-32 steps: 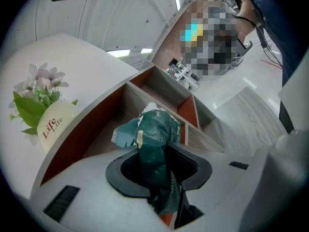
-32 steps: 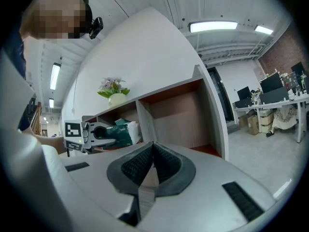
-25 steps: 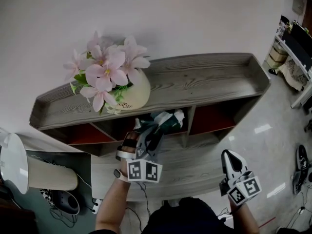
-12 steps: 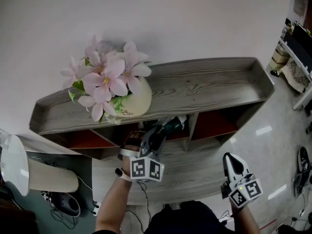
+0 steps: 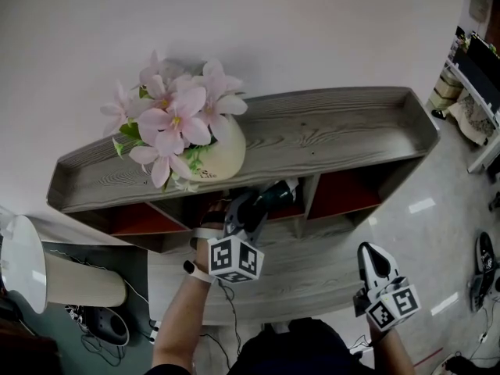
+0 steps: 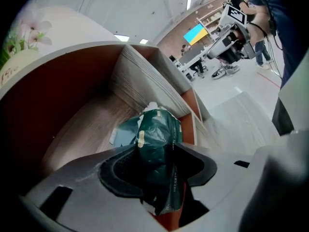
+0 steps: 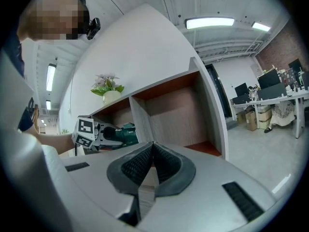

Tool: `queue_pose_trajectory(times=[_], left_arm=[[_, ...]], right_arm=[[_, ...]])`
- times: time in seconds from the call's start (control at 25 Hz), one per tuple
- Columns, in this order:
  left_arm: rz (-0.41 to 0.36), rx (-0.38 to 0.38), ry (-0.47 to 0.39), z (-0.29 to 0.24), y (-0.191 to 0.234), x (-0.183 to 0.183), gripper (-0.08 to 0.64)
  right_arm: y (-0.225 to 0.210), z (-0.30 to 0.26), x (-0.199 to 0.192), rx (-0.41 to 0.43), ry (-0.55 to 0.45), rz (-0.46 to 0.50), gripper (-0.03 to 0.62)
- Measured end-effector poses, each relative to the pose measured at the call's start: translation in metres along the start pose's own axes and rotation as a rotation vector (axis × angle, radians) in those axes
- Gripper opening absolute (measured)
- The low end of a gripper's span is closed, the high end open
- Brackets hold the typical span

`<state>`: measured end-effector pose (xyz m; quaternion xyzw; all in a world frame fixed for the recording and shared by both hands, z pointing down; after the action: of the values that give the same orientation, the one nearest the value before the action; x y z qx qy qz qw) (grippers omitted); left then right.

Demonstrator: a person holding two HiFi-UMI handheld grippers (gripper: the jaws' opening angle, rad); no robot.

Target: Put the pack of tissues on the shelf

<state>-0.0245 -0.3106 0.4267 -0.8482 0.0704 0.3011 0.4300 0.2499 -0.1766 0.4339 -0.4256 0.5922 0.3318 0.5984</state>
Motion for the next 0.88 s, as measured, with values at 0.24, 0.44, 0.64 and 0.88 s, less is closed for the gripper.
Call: queue_pose_trajectory(times=[0.24, 0.44, 0.64, 0.88], left_arm=[[0.051, 0.061, -0.015, 0.014, 0.002, 0.001, 0.318], [0.112, 0.102, -0.065, 0.034, 0.007, 0.001, 0.319], [0.142, 0.134, -0.097, 0.057, 0.004, 0.002, 0.318], [0.292, 0.185, -0.175, 0.095, 0.004, 0.013, 0.306]], right_arm=[[0.007, 0.006, 0.003, -0.008, -0.004, 0.007, 0.011], [0.015, 0.008, 0.006, -0.009, -0.017, 0.019, 0.011], [0.025, 0.011, 0.011, -0.006, -0.025, 0.034, 0.011], [0.038, 0.014, 0.021, -0.009, -0.032, 0.076, 0.011]])
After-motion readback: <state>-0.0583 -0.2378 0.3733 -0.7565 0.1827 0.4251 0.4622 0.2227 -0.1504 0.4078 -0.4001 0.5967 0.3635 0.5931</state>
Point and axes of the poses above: the fingertips, and each gripper's own axes: z backward along the fingers, y to its left, x out of its top, the point moved 7 cm from there along z, backward along the fingers, and after that the axes turned 6 degrees about z, right-handed, at the moved point
